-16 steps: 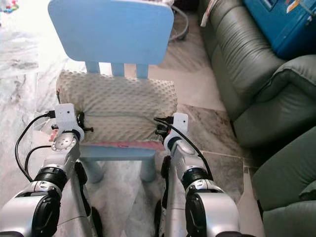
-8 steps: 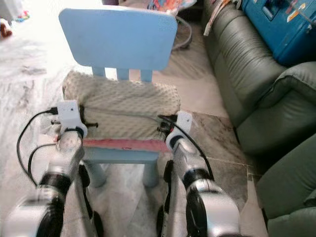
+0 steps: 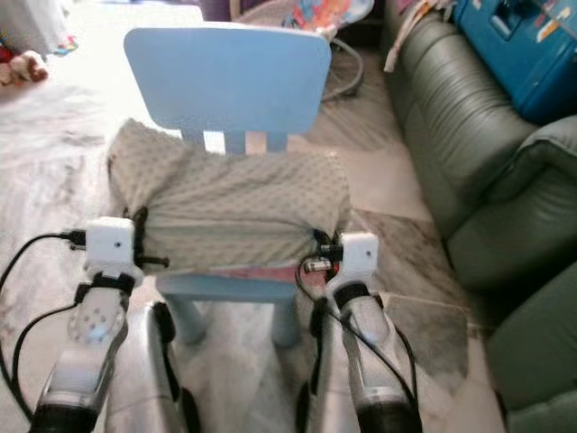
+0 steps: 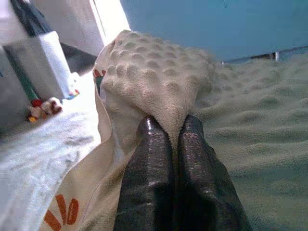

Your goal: Move the pillow to the sofa

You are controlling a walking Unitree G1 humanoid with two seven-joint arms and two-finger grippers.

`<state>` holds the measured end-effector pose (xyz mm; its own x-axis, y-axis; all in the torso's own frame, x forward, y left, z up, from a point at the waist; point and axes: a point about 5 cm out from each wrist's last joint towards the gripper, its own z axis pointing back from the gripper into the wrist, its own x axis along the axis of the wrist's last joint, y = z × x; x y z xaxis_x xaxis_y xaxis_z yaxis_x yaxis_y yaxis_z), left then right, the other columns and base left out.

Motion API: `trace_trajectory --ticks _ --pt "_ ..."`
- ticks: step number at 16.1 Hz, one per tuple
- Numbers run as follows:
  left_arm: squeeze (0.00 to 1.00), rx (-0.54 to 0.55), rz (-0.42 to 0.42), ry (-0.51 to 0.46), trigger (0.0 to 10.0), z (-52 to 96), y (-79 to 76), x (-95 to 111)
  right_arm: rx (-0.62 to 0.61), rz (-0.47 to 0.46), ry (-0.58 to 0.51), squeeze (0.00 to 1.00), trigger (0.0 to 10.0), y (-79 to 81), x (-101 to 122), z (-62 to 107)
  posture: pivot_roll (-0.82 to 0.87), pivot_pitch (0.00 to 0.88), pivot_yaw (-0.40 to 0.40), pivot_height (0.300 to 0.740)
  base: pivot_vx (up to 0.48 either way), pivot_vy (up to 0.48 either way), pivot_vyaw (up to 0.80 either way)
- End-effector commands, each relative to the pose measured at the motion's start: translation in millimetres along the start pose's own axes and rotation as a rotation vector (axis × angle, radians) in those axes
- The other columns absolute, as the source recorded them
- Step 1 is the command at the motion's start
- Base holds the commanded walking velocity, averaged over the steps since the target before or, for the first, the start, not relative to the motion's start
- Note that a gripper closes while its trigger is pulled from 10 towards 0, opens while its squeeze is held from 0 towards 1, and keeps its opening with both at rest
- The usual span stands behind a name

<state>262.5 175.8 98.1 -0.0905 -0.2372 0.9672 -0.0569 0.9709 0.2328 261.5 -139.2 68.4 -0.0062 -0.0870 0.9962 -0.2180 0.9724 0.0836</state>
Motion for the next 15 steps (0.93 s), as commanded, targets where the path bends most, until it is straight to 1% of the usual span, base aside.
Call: trace_trajectory --ticks 1,2,4,5,6,7,9,12,15 --pt "0.00 0.060 -0.033 -0.010 0.0 4.3 15.4 3 -0.065 0.049 -0.021 0.00 0.0 -17.6 7 11.0 0.02 0.000 -0.016 0.456 0.000 0.000 0.00" --pt "0.00 0.049 -0.034 -0.001 0.0 13.3 14.1 1 -0.089 0.085 -0.003 0.00 0.0 -23.6 3 24.6 0.02 0.000 -0.011 0.456 0.000 0.000 0.00" --pt "0.00 0.023 -0.033 0.028 0.0 24.5 10.6 -2 -0.135 0.103 0.026 0.00 0.0 -28.5 1 36.5 0.01 0.000 -0.008 0.456 0.000 0.000 0.00" --pt "0.00 -0.012 -0.036 0.044 0.0 26.7 4.1 -4 -0.139 0.112 0.040 0.00 10.0 -27.7 1 37.4 0.01 0.000 -0.008 0.456 0.000 0.000 0.00" --pt "0.00 -0.039 -0.033 0.049 7.7 26.6 -1.9 -5 -0.130 0.108 0.046 0.00 10.0 -25.6 1 37.0 0.01 0.000 -0.009 0.456 0.000 0.000 0.00" --pt "0.00 -0.056 -0.026 0.054 10.0 25.7 -6.5 -5 -0.126 0.100 0.043 0.00 10.0 -23.9 2 36.0 0.00 0.000 -0.009 0.456 0.000 0.000 0.00" --pt "0.00 -0.090 0.008 0.084 10.0 22.5 -14.2 -9 -0.132 0.075 0.033 0.00 10.0 -22.0 6 26.6 0.00 0.000 -0.007 0.485 0.000 0.000 0.00" --pt "0.00 -0.105 0.011 0.090 10.0 22.3 -20.5 -10 -0.131 0.070 0.030 0.00 10.0 -22.0 8 22.5 0.00 0.000 -0.007 0.509 0.000 0.000 0.00" --pt "0.00 -0.110 0.004 0.120 10.0 20.3 -24.7 -14 -0.128 0.074 0.031 0.00 10.0 -24.7 10 18.9 -0.01 0.000 -0.012 0.539 0.000 0.000 0.00"
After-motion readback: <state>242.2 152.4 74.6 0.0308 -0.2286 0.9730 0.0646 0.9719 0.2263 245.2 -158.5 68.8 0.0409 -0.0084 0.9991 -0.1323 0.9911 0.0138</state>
